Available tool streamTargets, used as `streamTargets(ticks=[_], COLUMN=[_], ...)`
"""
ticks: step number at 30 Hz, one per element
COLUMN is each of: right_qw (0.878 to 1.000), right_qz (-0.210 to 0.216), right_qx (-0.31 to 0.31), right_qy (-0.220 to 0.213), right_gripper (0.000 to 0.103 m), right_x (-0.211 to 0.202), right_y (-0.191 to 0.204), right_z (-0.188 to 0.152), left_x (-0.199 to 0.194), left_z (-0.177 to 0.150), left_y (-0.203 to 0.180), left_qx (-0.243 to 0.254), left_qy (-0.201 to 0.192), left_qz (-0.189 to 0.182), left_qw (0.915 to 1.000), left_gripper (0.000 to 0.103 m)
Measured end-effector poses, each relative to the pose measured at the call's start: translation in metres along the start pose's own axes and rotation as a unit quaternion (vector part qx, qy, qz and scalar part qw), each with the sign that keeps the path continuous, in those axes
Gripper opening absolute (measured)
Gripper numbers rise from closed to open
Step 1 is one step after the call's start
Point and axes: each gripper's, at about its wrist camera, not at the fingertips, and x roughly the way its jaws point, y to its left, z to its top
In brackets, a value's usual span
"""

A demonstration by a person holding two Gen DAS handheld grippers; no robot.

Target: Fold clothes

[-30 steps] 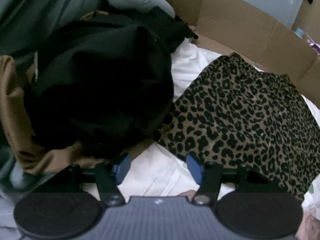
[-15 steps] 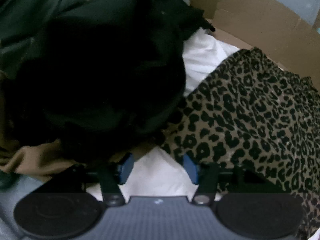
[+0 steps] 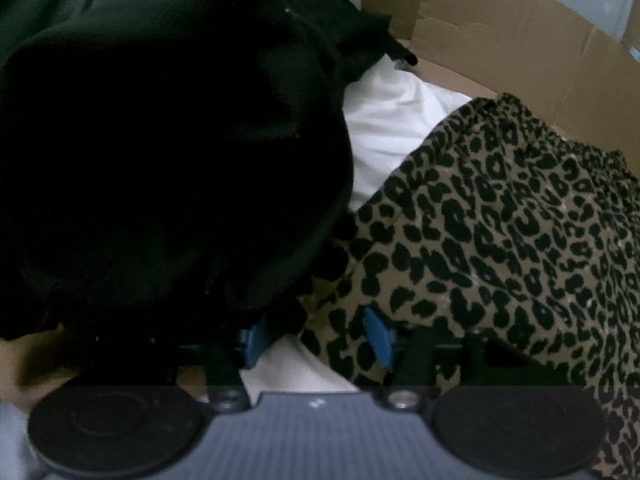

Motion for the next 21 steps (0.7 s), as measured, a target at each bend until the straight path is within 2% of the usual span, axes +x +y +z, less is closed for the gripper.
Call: streamTargets(ticks=[8, 10, 12, 15, 21], right_qw=[1.0, 1.0, 1.0, 1.0, 1.0], right_qz=[-0.003, -0.003, -0.003, -0.003, 0.002], right_qx=[-0.009, -0.014, -0.016, -0.014, -0.016], right_qy=[0.011, 0.012, 0.013, 0.015, 0.013], right_gripper=[0.078, 0.078, 0.078, 0.078, 0.078], right_x=[0.006, 0.006, 0.007, 0.009, 0.011], right_y=[0.004, 0.005, 0.006, 0.007, 0.009], right_z=[-0.001, -0.002, -0.002, -0.002, 0.0], left_x=[0.008, 0.005, 0.002, -0.005, -0.013], left_z=[0.001, 0.001, 0.001, -0.001, 0.001], left_y=[0.004, 0.007, 0.009, 0.01, 0.01], left_qx=[0.011, 0.008, 0.005, 0.019, 0.033], left_qy=[-0.011, -0.012, -0.013, -0.012, -0.014], left_qz=[-0.017, -0.024, -0.029, -0.047, -0.059], left_qw=[0.9997, 0.9996, 0.9995, 0.9987, 0.9976], left_gripper=[0.057, 0.054, 0.043, 0.036, 0.032])
